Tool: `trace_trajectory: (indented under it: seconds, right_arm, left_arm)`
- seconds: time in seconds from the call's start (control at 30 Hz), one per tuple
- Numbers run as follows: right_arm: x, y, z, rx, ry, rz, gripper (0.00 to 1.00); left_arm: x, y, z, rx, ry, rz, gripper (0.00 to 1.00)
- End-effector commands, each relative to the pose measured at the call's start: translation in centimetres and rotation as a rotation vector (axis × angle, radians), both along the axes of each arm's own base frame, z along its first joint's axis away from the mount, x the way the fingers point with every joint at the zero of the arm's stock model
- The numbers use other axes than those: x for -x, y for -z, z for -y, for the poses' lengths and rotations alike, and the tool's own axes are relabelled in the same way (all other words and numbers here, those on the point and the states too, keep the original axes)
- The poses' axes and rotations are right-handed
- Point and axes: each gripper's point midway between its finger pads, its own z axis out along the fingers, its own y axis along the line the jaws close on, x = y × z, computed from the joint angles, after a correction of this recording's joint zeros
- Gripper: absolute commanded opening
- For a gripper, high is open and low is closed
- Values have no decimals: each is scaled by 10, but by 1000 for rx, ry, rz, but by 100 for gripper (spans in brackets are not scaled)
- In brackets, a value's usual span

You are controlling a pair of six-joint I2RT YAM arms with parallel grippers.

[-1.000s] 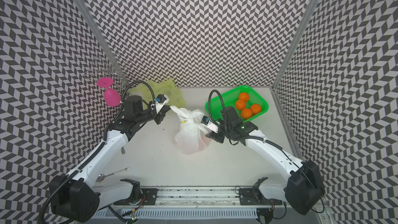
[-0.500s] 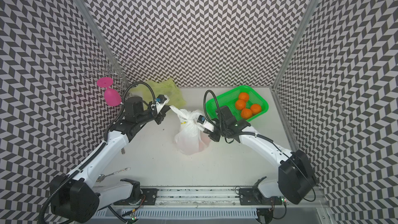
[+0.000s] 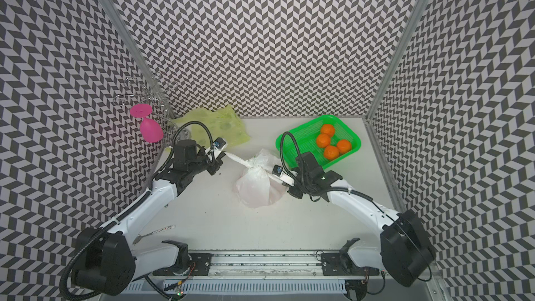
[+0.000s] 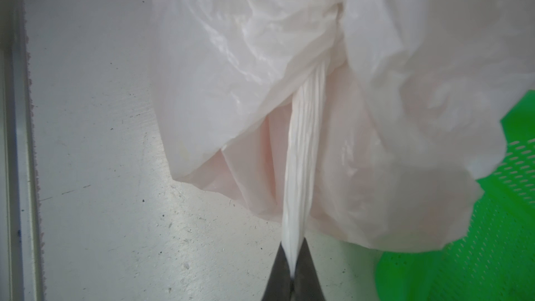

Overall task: Place the oranges into plastic bags & tie knots
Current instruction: Tie the plastic bag at the center of the board.

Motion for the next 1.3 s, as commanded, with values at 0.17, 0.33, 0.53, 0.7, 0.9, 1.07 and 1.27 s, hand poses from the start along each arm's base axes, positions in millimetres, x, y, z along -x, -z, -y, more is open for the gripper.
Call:
trace_trajectory:
  seconds: [0.17,0.33,0.53,0.7,0.9,1.07,1.27]
  right_arm:
    - [-4,-7,3,8,24,-24,0]
    - [-5,-10,2,7,26,-23,0]
    - [-4,-9,1,3,21,-32,0]
    - [-3,-9,1,6,20,-36,0]
    - [-4,0,13,58,54,-11,0]
    - [5,35,50,148,108,-36,0]
    - [20,40,42,128,48,-102,0]
  left_arm:
    - [25,-35,9,-83,205,68,30]
    - [36,-37,18,-177,304,84,65]
    - [34,-18,42,-382,371,119,78]
    - [23,-6,65,-455,393,130,78]
    - [22,10,67,-450,402,23,10]
    - [6,12,26,-365,284,-3,0]
    - [8,3,16,-253,259,9,0]
